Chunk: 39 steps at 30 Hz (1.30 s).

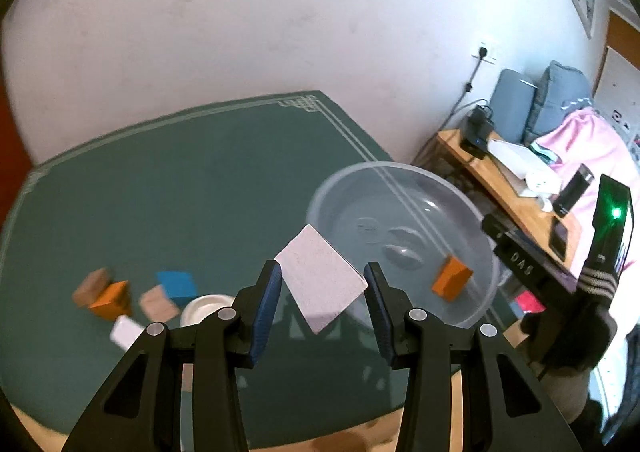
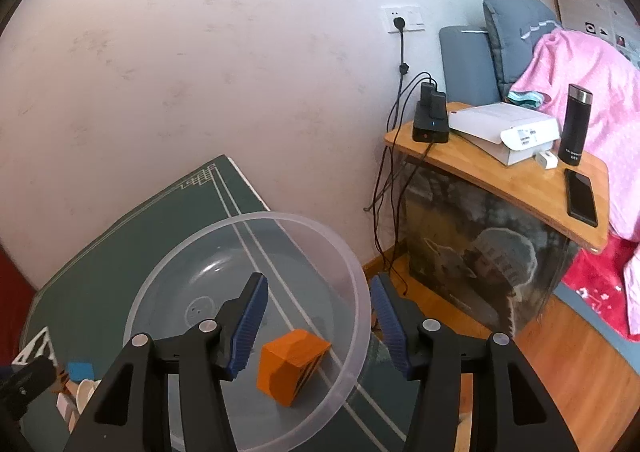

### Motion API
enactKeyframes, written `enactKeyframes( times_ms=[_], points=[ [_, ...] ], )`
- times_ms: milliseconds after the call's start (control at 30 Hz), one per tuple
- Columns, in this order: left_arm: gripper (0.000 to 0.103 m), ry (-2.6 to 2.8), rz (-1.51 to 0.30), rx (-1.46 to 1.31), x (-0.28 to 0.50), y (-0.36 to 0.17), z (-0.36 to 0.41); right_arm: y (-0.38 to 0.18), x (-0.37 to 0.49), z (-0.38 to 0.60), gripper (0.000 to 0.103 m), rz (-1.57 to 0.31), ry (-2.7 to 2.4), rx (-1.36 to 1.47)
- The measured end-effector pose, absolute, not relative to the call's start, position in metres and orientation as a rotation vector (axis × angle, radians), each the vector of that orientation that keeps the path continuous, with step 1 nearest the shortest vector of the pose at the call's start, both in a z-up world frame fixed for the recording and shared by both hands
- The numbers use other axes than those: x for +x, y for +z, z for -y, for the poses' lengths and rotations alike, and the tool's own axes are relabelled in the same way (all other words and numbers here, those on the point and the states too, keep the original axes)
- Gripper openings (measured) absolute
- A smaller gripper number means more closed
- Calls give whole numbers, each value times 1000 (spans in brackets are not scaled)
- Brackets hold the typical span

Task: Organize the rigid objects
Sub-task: 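Release the orange block into the clear basin with the right gripper while the left drops the triangle there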

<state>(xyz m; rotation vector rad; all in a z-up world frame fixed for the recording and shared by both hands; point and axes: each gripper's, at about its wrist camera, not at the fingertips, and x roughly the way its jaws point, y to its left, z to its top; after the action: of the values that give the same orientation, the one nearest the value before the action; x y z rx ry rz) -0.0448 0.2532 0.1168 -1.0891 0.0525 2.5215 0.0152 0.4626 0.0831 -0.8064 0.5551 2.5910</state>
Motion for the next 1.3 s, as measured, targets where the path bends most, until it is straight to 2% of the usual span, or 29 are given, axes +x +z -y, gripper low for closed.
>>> enactKeyframes(
  times_ms=[333,400,433,467,967,1100,1300],
  points=[
    [45,2422,-117,-1053,-52,114,-308,82,16,-465,57,-572,2578,-798],
    [52,2402,-126,-1075,-55,109,-313,82,17,-467,57,-587,2564,-790],
    [62,2398,-127,-1084,-57,106,-315,82,18,-468,57,-594,2557,-786],
    [67,2398,-125,-1090,-57,104,-314,82,18,-469,57,-600,2553,-784],
    [67,2591,-135,-1150,-51,96,-252,84,18,-457,57,-547,2589,-786],
    [67,2635,-155,-1142,-44,99,-239,85,20,-452,66,-536,2613,-778],
    [68,2682,-163,-1148,-34,101,-215,90,21,-442,67,-520,2656,-768]
  ],
)
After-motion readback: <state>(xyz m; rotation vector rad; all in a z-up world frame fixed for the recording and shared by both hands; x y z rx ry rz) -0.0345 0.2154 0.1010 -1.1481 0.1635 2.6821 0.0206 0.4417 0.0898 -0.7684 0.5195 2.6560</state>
